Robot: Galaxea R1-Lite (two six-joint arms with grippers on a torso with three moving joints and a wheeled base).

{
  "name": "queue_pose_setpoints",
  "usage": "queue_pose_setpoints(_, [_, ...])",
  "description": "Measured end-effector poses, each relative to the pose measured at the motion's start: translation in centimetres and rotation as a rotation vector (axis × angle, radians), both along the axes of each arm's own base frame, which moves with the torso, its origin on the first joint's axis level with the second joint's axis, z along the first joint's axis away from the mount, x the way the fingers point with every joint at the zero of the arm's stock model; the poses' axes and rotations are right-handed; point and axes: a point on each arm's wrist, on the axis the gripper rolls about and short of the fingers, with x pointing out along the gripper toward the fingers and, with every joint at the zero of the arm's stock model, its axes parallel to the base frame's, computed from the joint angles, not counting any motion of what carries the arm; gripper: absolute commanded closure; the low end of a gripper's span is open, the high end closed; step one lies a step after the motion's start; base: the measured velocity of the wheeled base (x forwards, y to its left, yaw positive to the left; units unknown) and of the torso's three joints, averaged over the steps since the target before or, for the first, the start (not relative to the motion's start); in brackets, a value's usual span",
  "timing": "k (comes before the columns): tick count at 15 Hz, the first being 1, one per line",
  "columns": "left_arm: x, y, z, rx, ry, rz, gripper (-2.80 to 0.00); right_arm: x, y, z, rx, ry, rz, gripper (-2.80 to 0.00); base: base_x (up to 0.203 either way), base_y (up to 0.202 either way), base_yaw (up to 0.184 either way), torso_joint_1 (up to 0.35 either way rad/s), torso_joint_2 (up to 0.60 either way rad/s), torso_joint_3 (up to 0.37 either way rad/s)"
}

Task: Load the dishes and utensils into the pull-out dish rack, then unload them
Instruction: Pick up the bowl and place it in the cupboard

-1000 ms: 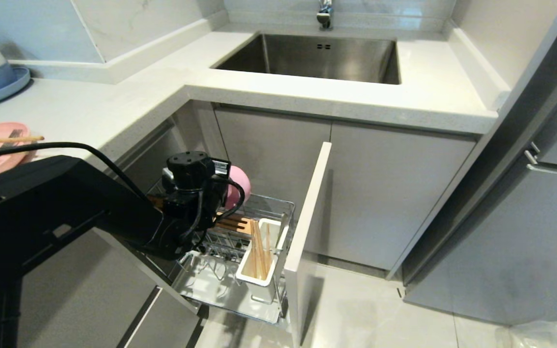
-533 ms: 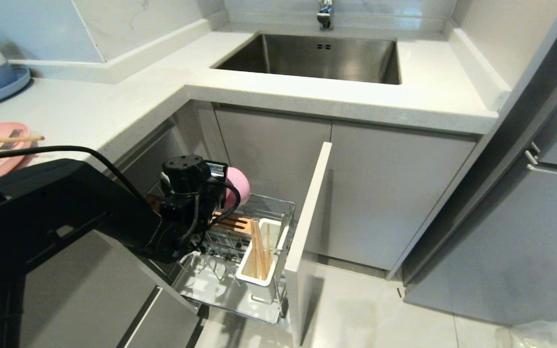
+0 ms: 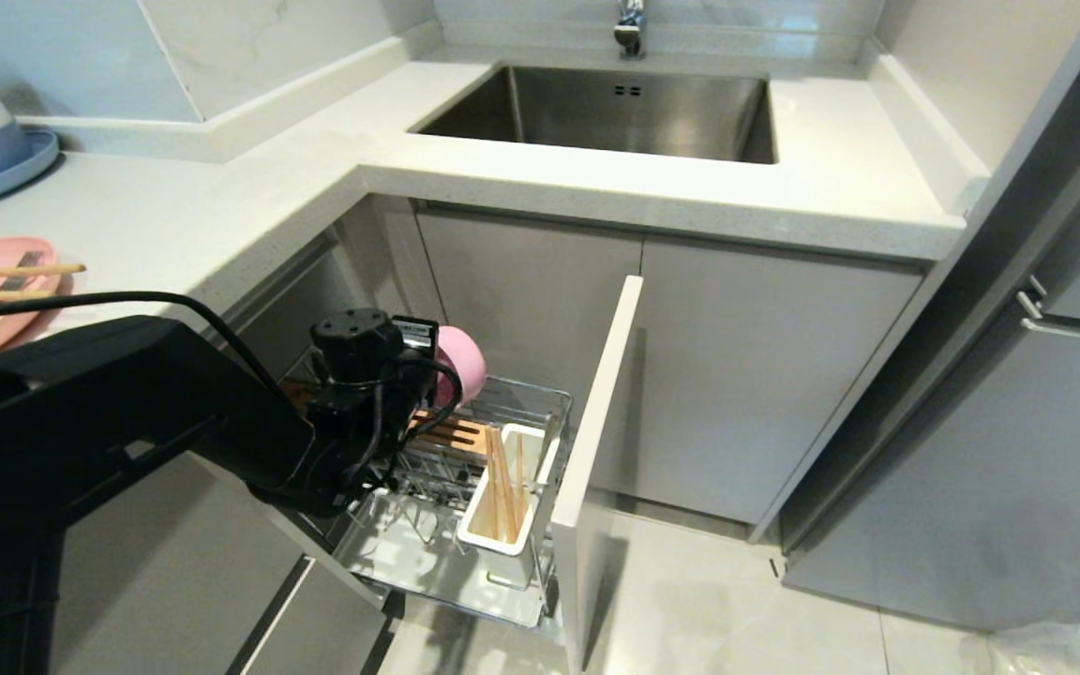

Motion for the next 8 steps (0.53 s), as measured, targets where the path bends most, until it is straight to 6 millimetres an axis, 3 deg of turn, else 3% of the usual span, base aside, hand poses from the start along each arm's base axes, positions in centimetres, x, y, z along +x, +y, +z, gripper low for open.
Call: queue_pose_setpoints(8, [0.50, 0.51, -0.96, -0.007, 0.001, -0.003, 0.00, 0.00, 0.00, 0.00, 0.000, 0.000, 0.000, 0.00, 0.000, 0.000, 0.000, 0.000, 0.00, 0.000])
